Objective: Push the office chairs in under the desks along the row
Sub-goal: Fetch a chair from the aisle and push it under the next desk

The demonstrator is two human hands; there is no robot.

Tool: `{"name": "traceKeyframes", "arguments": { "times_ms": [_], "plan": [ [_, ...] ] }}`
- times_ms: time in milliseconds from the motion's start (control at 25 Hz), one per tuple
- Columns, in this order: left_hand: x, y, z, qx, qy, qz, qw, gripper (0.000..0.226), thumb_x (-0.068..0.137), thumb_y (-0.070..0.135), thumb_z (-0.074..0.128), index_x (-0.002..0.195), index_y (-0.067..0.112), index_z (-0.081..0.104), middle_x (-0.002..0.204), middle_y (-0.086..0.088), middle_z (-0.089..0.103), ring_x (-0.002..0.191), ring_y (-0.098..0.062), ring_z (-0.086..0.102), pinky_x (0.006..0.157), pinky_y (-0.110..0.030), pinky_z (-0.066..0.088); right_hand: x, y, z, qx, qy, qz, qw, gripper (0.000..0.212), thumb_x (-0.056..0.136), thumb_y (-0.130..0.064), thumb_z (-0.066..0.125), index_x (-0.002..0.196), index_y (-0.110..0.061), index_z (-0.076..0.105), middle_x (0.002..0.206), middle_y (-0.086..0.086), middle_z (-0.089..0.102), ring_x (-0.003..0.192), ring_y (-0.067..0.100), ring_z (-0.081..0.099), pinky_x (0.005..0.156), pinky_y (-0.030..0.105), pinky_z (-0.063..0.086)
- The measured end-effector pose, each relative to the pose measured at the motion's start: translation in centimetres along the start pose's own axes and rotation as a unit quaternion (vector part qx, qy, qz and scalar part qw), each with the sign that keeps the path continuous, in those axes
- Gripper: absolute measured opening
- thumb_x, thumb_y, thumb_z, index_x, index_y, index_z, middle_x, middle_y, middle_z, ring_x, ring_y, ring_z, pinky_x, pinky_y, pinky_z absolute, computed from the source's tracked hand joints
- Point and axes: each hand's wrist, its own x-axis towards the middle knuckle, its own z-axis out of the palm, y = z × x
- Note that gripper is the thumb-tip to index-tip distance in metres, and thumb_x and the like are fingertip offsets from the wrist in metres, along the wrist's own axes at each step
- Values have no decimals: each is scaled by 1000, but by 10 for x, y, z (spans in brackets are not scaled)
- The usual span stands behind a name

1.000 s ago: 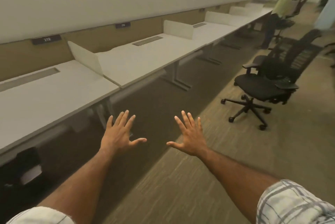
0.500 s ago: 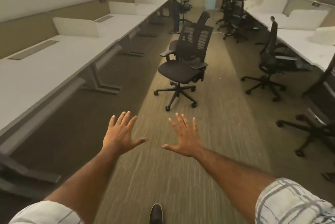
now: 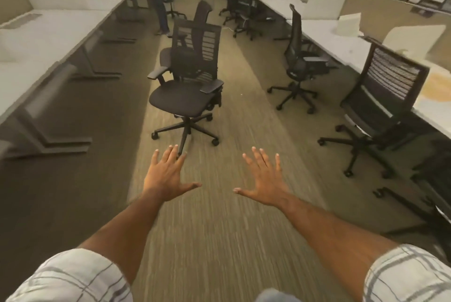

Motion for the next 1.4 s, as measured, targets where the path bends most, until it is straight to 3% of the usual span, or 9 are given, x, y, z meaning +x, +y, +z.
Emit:
{"name": "traceKeyframes", "arguments": {
  "times_ms": [200, 320, 440, 600, 760, 1000, 1240, 1400],
  "plan": [
    [128, 36, 13, -9, 2, 48, 999, 115, 76, 98, 15, 162, 21, 8, 171, -11, 2, 157, -30, -3, 121, -53, -8, 62, 83, 17, 4, -23, 58, 998, 117, 73, -97, 21, 162, -27, -8, 169, 8, -17, 154, 26, -19, 118, 61, -18],
    [202, 66, 23, -10, -12, 62, 998, 115, 77, 97, 18, 162, 21, 8, 171, -11, 1, 157, -30, -4, 120, -52, -9, 109, 143, 28, 11, -36, 58, 998, 116, 74, -97, 22, 162, -27, -8, 169, 8, -16, 154, 26, -19, 118, 61, -18],
    [269, 92, 20, -5, -21, 61, 998, 114, 78, 96, 21, 162, 21, 9, 171, -10, 2, 157, -30, -3, 121, -52, -8, 162, 206, 23, 14, -46, 51, 998, 115, 73, -97, 12, 162, -26, -4, 170, 8, -12, 155, 26, -15, 117, 60, -17],
    [350, 116, -3, -18, 4, 29, 999, 109, 81, 94, 19, 162, 21, 15, 170, -11, 8, 157, -29, 2, 123, -53, -3, 237, 283, -7, 48, -10, 32, 998, 115, 72, -95, -6, 163, -26, 5, 171, 8, -3, 156, 25, -9, 118, 59, -16],
    [427, 130, -12, -52, 23, 8, 998, 96, 89, 84, 13, 161, 21, 20, 170, -10, 14, 157, -27, 5, 126, -54, 3, 311, 327, -19, 66, 27, 26, 997, 108, 77, -88, -12, 162, -26, 12, 171, 8, 2, 156, 23, -7, 120, 58, -14],
    [563, 124, 11, -59, 31, 13, 998, 93, 91, 80, 8, 158, 19, 31, 167, -11, 25, 156, -28, 16, 124, -55, 9, 427, 390, -9, 72, 25, 38, 996, 98, 82, -79, -7, 162, -25, 15, 170, 8, 5, 156, 24, -4, 119, 56, -15],
    [716, 96, 26, -95, 21, 5, 995, 91, 91, 77, 14, 157, 18, 35, 166, -12, 28, 155, -29, 19, 125, -56, 11, 554, 458, -9, 50, -8, 62, 997, 107, 75, -85, -15, 162, -27, 8, 171, 6, 0, 156, 22, -9, 119, 56, -18],
    [800, 78, 25, -103, 8, -5, 995, 94, 89, 77, 11, 157, 18, 36, 166, -12, 27, 155, -28, 18, 125, -56, 11, 646, 483, -28, 60, -16, 60, 996, 104, 76, -83, -9, 162, -27, 6, 171, 6, 0, 156, 22, -9, 118, 55, -18]
  ]
}}
